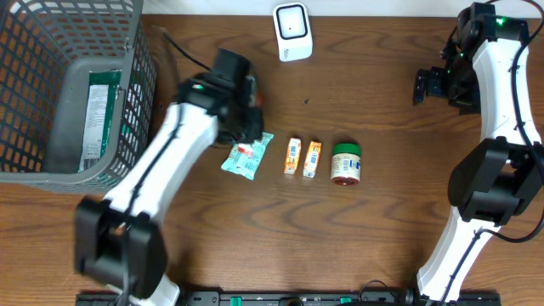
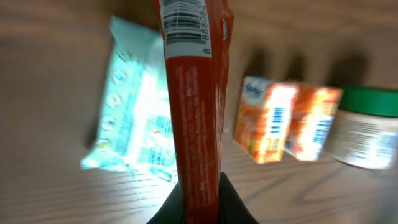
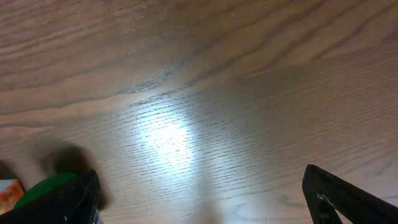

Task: Scan the item barcode
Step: 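Carry the red packet to the row and set it beside the wipes, then return the left gripper into the basket and grasp the green glove pack, then carry the green glove pack out and lay it left of the wipes, then release the glove pack and lift the left gripper toward the basket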

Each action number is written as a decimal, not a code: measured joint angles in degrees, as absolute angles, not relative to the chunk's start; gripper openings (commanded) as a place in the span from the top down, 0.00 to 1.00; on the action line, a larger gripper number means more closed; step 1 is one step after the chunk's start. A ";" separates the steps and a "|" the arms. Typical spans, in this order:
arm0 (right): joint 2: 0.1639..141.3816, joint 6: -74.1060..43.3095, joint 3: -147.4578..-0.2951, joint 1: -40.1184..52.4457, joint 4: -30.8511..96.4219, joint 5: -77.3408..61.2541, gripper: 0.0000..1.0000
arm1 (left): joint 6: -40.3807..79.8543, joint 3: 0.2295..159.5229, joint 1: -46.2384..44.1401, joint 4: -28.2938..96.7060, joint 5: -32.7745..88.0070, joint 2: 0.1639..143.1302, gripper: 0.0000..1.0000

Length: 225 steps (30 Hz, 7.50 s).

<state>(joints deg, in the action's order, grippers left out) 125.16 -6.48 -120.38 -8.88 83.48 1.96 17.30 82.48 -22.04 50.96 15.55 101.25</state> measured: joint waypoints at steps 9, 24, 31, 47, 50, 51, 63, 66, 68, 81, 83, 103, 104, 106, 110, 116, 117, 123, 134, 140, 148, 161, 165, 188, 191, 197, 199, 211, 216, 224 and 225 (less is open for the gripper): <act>125.16 -6.46 -120.38 -8.88 83.48 1.96 0.01 | 20.75 82.30 -24.73 49.19 14.76 108.60 0.67; 125.16 -6.48 -120.38 -8.88 83.48 1.96 0.01 | 20.10 84.33 -23.31 49.36 14.68 108.07 0.23; 125.16 -6.48 -120.38 -8.88 83.50 1.96 0.01 | 16.64 98.65 -13.96 52.93 12.78 98.50 0.23; 125.16 -6.48 -120.38 -8.88 83.50 1.96 0.01 | 9.15 108.09 23.33 53.93 -4.58 98.50 0.00; 125.16 -6.46 -120.38 -8.88 83.50 1.96 0.01 | 7.01 107.94 27.59 53.98 -2.13 104.16 0.01; 125.16 -6.46 -120.38 -8.88 83.50 1.96 0.01 | 5.87 107.85 29.04 53.95 -0.21 106.39 0.02; 125.16 -6.46 -120.38 -8.88 83.48 1.96 0.01 | -3.33 107.28 34.24 54.06 18.02 122.76 0.02; 125.16 -6.48 -120.38 -8.88 83.50 1.96 0.01 | -3.77 107.28 33.89 54.30 18.83 125.49 0.02; 125.16 -6.46 -120.38 -8.88 83.50 1.96 0.01 | -3.95 107.28 33.71 54.92 19.18 127.37 0.02; 125.16 -6.46 -120.38 -8.88 83.50 1.96 0.01 | -5.28 108.53 32.73 57.25 23.20 131.37 0.36; 125.16 -6.48 -120.38 -8.88 83.50 1.96 0.01 | -6.26 108.53 32.42 57.69 26.79 131.74 0.36; 125.16 -6.46 -120.38 -8.88 83.48 1.98 0.01 | -7.31 108.22 32.93 58.35 42.17 130.15 0.93; 125.16 -6.48 -120.38 -8.88 83.48 1.98 0.01 | -7.01 108.22 33.01 57.95 41.98 128.64 0.93; 125.16 -6.48 -120.38 -8.88 83.50 1.96 0.01 | -5.48 108.25 33.12 56.23 40.64 123.79 0.93; 125.16 -6.46 -120.38 -8.88 83.50 1.96 0.01 | -2.44 108.53 33.47 53.36 37.06 109.97 0.93; 125.16 -6.48 -120.38 -8.88 83.50 1.96 0.01 | 1.91 109.32 33.63 51.46 32.34 91.98 0.93; 125.16 -6.48 -120.38 -8.88 83.50 1.98 0.01 | 2.20 109.32 33.63 51.44 32.18 90.76 0.93; 125.16 -6.48 -120.38 -8.88 83.50 1.98 0.01 | 6.26 109.40 28.40 58.22 29.56 79.92 0.93; 125.16 -6.48 -120.38 -8.88 83.48 1.98 0.01 | 8.99 97.93 -1.15 66.67 16.69 79.42 0.93; 125.16 -6.46 -120.38 -8.88 83.48 1.96 0.01 | 13.43 81.95 -10.96 57.08 8.36 85.12 0.93; 125.16 -6.48 -120.38 -8.88 83.53 1.96 0.01 | 18.83 73.34 -14.04 46.96 -3.14 91.42 0.93; 125.16 -6.46 -120.38 -8.88 83.50 1.96 0.01 | 19.97 72.40 -14.04 43.55 -2.92 103.18 0.93; 125.16 -6.48 -120.38 -8.88 83.48 1.96 0.01 | 19.99 72.40 -14.04 43.22 -0.69 103.09 0.93; 125.16 -6.46 -120.38 -8.88 83.48 1.96 0.01 | 21.04 70.19 -14.02 40.88 -3.99 102.78 0.40; 125.16 -6.48 -120.38 -8.88 83.48 1.96 0.01 | 20.21 71.94 -13.63 41.12 -3.97 100.90 0.41; 125.16 -6.48 -120.38 -8.88 83.50 1.96 0.01 | 15.64 77.38 -10.76 39.64 -6.13 90.85 0.71; 125.16 -6.48 -120.38 -8.88 83.50 1.96 0.01 | 13.87 78.08 -9.87 41.04 -7.77 88.49 0.73; 125.16 -6.48 -120.38 -8.88 83.48 1.96 0.01 | 7.35 77.71 -2.13 43.68 -10.39 90.02 0.73; 125.16 -6.46 -120.38 -8.88 83.48 1.96 0.01 | 7.22 77.69 2.31 43.24 -10.46 90.02 0.73; 125.16 -6.48 -120.38 -8.88 83.48 1.96 0.01 | 7.29 77.69 5.06 41.08 -7.09 90.02 0.73; 125.16 -6.46 -120.38 -8.88 83.50 1.96 0.01 | 7.27 77.62 5.06 40.25 -6.00 90.02 0.73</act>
<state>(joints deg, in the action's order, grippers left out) 125.16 -6.46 -120.38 -8.88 83.50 1.96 7.27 77.62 5.06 40.25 -6.00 90.02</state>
